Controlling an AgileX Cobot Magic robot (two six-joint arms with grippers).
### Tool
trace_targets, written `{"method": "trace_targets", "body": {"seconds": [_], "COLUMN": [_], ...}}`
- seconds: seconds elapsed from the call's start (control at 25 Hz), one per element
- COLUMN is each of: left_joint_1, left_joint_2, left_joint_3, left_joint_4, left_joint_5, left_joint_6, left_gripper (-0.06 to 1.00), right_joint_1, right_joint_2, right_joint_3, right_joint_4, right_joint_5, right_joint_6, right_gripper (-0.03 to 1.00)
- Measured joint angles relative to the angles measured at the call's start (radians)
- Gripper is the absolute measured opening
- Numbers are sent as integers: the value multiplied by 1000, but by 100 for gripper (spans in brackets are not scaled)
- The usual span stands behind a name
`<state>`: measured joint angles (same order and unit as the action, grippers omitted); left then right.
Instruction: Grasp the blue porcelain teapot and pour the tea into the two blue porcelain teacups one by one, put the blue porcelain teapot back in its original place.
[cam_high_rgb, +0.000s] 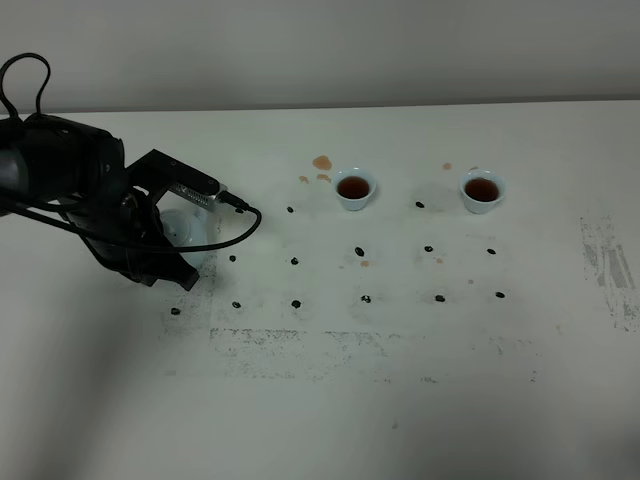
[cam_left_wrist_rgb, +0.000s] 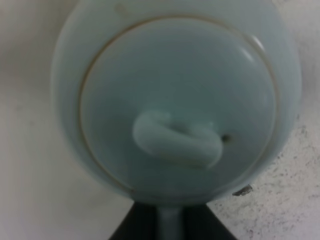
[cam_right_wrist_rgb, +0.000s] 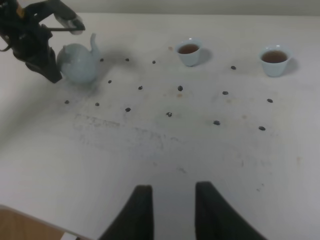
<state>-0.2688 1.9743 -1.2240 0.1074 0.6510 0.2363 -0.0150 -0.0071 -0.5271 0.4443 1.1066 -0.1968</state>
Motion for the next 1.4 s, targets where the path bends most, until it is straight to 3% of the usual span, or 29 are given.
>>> {"method": "trace_targets", "body": {"seconds": [0.32, 0.84, 1.2, 1.4], "left_joint_1": [-3, -4, -4, -4], "left_joint_2": [0, 0, 5, 5], "left_joint_3": [-1, -1, 0, 0], "left_joint_4": [1, 23, 37, 32], "left_joint_5": [82, 91, 98, 100], "left_joint_6": [-48, -105, -116, -130], "left_gripper": [9, 11, 37, 41], "right_joint_1": [0, 0, 0, 0], "right_joint_2": [0, 0, 0, 0], "right_joint_3": [0, 0, 0, 0], "right_joint_4": [0, 0, 0, 0], "right_joint_5": [0, 0, 0, 0], "right_joint_6": [0, 0, 0, 0], "right_gripper": [24, 24, 24, 24]}}
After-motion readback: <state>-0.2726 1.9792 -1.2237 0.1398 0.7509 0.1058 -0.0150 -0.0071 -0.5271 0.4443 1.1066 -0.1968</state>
